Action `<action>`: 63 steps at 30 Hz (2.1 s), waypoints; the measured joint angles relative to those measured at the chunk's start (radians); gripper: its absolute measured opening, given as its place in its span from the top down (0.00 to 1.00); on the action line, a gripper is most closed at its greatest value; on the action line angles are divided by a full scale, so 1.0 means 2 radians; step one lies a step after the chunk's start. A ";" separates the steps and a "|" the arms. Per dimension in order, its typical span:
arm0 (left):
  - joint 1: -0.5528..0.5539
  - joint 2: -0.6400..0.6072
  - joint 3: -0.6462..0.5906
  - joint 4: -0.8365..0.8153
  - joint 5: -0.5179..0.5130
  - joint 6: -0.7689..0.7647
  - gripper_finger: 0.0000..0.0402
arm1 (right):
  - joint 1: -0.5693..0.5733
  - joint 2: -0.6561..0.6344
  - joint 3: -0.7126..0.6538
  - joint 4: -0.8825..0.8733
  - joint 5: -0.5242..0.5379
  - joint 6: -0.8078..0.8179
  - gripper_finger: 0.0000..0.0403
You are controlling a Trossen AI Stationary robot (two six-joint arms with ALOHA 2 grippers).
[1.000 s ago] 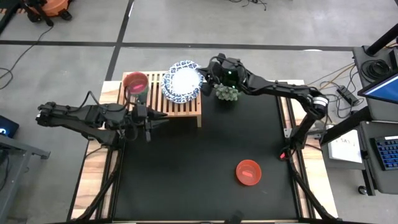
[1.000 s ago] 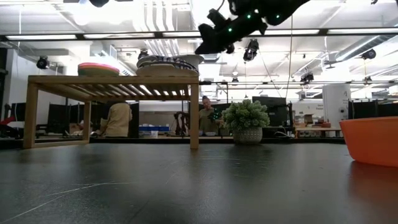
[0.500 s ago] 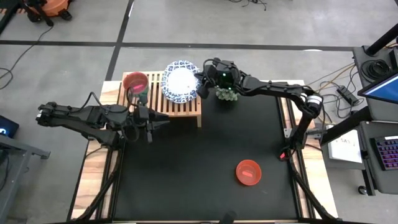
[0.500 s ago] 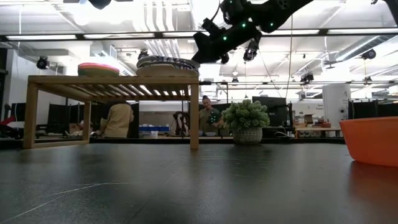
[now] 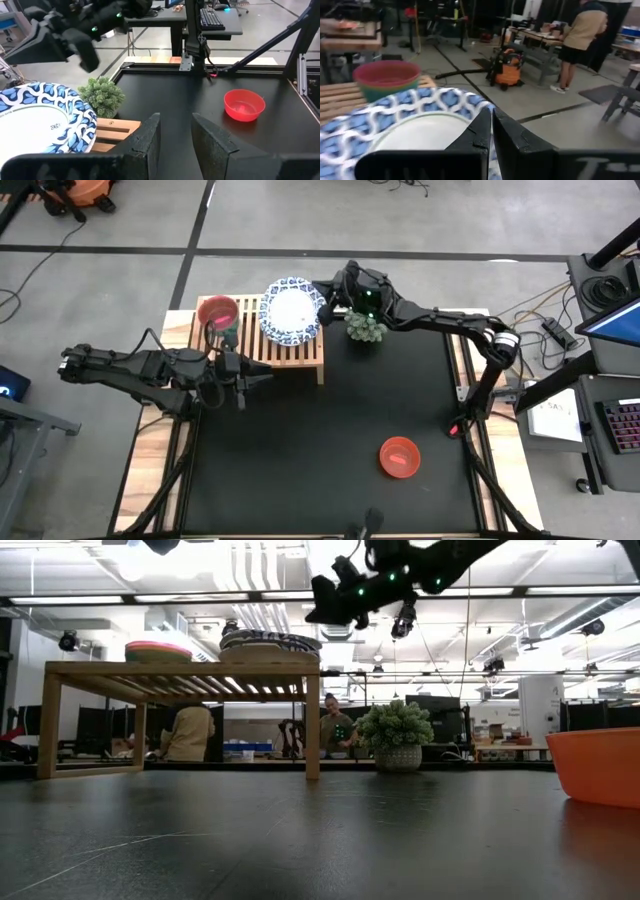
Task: Place and stack bowls onto a shelf
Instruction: Stack the blue patterned bowl on top of the blue patterned bowl on the shelf, then stack the orange bowl on top of the pink bowl on the shelf
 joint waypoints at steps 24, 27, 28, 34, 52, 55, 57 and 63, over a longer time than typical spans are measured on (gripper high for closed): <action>0.001 0.002 0.002 -0.001 -0.093 0.065 0.77 | -0.016 0.062 0.060 -0.012 -0.049 0.053 0.98; 0.013 0.004 0.008 0.031 -0.176 0.150 0.77 | -0.010 0.037 0.060 -0.036 -0.049 0.041 0.98; 0.024 0.005 0.010 0.045 -0.181 0.179 0.78 | -0.006 0.028 0.060 -0.050 -0.049 0.034 0.98; 0.136 0.006 0.021 0.061 -0.058 0.184 0.81 | 0.032 -0.034 0.060 -0.151 -0.049 0.006 0.98; 0.136 0.000 0.018 0.042 0.150 -0.005 0.81 | 0.215 -0.150 0.059 -0.567 -0.076 0.329 0.98; 0.132 0.001 0.024 0.040 0.160 -0.018 0.81 | 0.254 -0.149 0.059 -0.587 -0.075 0.399 0.98; 0.126 0.001 0.024 0.045 0.162 -0.029 0.81 | 0.285 -0.143 0.059 -0.582 -0.075 0.448 0.98; 0.077 0.003 0.023 0.058 0.199 -0.062 0.81 | 0.366 -0.109 0.059 -0.600 -0.075 0.585 0.98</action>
